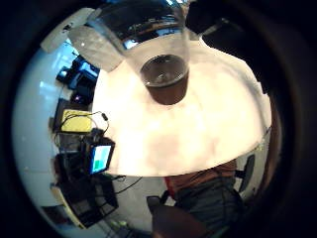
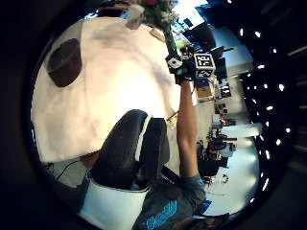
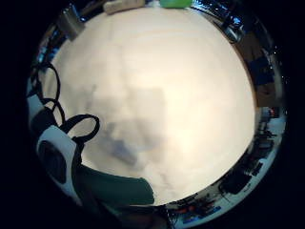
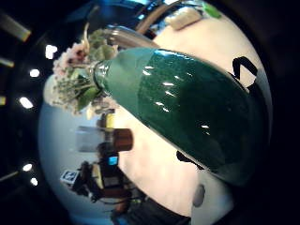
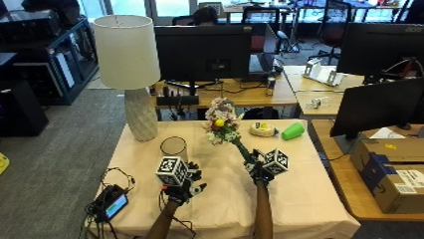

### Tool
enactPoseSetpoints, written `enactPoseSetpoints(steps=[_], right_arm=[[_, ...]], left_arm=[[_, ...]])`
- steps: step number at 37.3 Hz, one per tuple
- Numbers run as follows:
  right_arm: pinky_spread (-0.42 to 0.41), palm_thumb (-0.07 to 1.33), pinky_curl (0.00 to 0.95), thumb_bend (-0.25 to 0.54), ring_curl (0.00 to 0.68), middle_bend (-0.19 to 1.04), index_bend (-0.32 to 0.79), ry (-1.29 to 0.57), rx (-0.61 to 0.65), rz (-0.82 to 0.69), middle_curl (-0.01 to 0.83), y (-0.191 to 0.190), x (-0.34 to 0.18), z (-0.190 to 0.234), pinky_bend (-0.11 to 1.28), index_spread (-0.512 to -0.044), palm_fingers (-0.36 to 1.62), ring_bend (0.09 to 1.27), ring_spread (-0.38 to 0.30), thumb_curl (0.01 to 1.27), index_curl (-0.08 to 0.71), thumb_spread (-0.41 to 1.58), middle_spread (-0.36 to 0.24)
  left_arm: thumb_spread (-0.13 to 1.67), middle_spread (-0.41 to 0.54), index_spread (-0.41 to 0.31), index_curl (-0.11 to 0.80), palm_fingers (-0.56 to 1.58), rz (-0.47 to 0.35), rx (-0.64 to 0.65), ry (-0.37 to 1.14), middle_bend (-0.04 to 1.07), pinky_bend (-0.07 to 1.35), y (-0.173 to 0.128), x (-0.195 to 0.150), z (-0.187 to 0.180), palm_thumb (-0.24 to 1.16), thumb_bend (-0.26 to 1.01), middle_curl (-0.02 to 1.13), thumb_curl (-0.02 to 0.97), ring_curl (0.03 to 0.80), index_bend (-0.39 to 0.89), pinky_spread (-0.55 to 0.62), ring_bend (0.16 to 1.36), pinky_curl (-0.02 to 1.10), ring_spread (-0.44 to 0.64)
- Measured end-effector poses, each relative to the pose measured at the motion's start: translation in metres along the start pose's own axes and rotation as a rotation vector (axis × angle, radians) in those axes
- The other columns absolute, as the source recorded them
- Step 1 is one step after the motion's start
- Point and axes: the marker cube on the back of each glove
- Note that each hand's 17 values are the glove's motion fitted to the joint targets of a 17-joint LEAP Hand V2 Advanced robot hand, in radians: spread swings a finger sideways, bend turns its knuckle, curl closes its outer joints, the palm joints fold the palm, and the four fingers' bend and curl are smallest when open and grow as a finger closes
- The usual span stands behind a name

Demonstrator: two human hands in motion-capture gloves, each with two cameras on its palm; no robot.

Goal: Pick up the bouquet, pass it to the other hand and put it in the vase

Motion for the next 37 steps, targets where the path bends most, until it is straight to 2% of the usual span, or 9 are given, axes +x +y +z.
enactPoseSetpoints(steps=[5, 7, 11, 15, 19, 24, 29, 33, 37], right_arm=[[-0.314, 0.99, 0.438, -0.03, 0.513, 0.64, 0.19, -0.168, -0.104, 0.147, 0.542, 0.017, -0.011, -0.001, 0.59, -0.268, 1.38, 0.82, -0.216, 0.68, 0.451, 0.33, -0.188], [-0.315, 0.99, 0.439, -0.031, 0.516, 0.64, 0.19, -0.218, -0.105, 0.146, 0.544, 0.023, -0.022, -0.004, 0.59, -0.268, 1.38, 0.83, -0.215, 0.69, 0.457, 0.32, -0.189], [-0.316, 0.98, 0.441, -0.031, 0.522, 0.63, 0.18, -0.162, 0.01, 0.05, 0.546, 0.027, -0.037, -0.009, 0.59, -0.269, 1.38, 0.86, -0.213, 0.7, 0.466, 0.32, -0.189], [-0.316, 0.98, 0.442, -0.031, 0.524, 0.63, 0.18, -0.306, 0.038, -0.209, 0.549, 0.035, -0.076, -0.006, 0.59, -0.269, 1.38, 0.87, -0.212, 0.71, 0.475, 0.31, -0.189], [-0.319, 0.98, 0.446, -0.031, 0.525, 0.64, 0.18, -0.255, 0.011, -0.175, 0.552, 0.041, -0.075, 0.008, 0.6, -0.27, 1.37, 0.87, -0.212, 0.72, 0.483, 0.31, -0.189], [-0.32, 0.98, 0.448, -0.032, 0.524, 0.64, 0.18, -0.474, -0.055, -0.28, 0.555, 0.042, -0.092, 0.036, 0.6, -0.27, 1.37, 0.88, -0.212, 0.73, 0.491, 0.31, -0.19], [-0.32, 0.98, 0.45, -0.031, 0.521, 0.64, 0.19, -0.534, -0.098, -0.31, 0.557, 0.061, -0.117, 0.045, 0.6, -0.271, 1.36, 0.87, -0.209, 0.74, 0.498, 0.3, -0.189], [-0.32, 0.97, 0.451, -0.033, 0.519, 0.65, 0.19, -0.533, -0.127, -0.308, 0.558, 0.076, -0.133, 0.045, 0.6, -0.271, 1.36, 0.86, -0.211, 0.74, 0.504, 0.3, -0.189], [-0.32, 0.97, 0.451, -0.033, 0.519, 0.65, 0.18, -0.511, -0.123, -0.357, 0.558, 0.073, -0.124, 0.055, 0.6, -0.271, 1.36, 0.86, -0.209, 0.75, 0.507, 0.3, -0.189]], left_arm=[[1.03, 0.13, -0.06, 0.297, 0.22, 0.063, 0.006, 0.186, 0.19, 0.48, -0.016, 0.024, -0.004, 0.08, -0.02, 0.32, 0.283, 0.267, 0.14, 0.42, 0.52, 0.34, 0.39], [1.03, 0.121, -0.063, 0.297, 0.26, 0.083, 0.001, 0.278, 0.2, 0.49, -0.024, 0.033, -0.004, 0.09, -0.02, 0.32, 0.285, 0.266, 0.14, 0.41, 0.52, 0.34, 0.37], [1.03, 0.096, -0.072, 0.304, 0.35, 0.113, -0.003, 0.462, 0.19, 0.48, -0.043, 0.047, -0.004, 0.1, -0.02, 0.33, 0.286, 0.268, 0.16, 0.36, 0.53, 0.34, 0.33], [1.02, 0.075, -0.073, 0.312, 0.42, 0.13, -0.016, 0.68, 0.2, 0.47, -0.072, 0.062, -0.001, 0.13, -0.01, 0.34, 0.295, 0.271, 0.16, 0.32, 0.52, 0.34, 0.29], [1.01, 0.057, -0.07, 0.312, 0.44, 0.101, -0.014, 0.821, 0.2, 0.46, -0.088, 0.078, -0.008, 0.15, -0.02, 0.34, 0.303, 0.277, 0.15, 0.29, 0.52, 0.35, 0.26], [0.99, 0.047, -0.038, 0.3, 0.43, 0.082, 0.053, 0.958, 0.2, 0.46, -0.102, 0.094, -0.018, 0.2, -0.01, 0.36, 0.316, 0.285, 0.11, 0.28, 0.52, 0.36, 0.24], [0.96, 0.035, -0.003, 0.281, 0.42, 0.051, 0.114, 1.111, 0.2, 0.45, -0.112, 0.106, -0.029, 0.29, 0.0, 0.36, 0.337, 0.296, 0.09, 0.27, 0.55, 0.36, 0.21], [0.95, 0.022, 0.01, 0.27, 0.45, 0.031, 0.134, 1.151, 0.21, 0.43, -0.113, 0.114, -0.041, 0.35, 0.0, 0.37, 0.353, 0.303, 0.1, 0.26, 0.57, 0.36, 0.18], [0.94, -0.047, -0.021, 0.262, 0.63, 0.007, 0.145, 1.16, 0.27, 0.39, -0.119, 0.114, -0.049, 0.44, 0.01, 0.38, 0.372, 0.307, 0.11, 0.18, 0.61, 0.35, 0.07]])
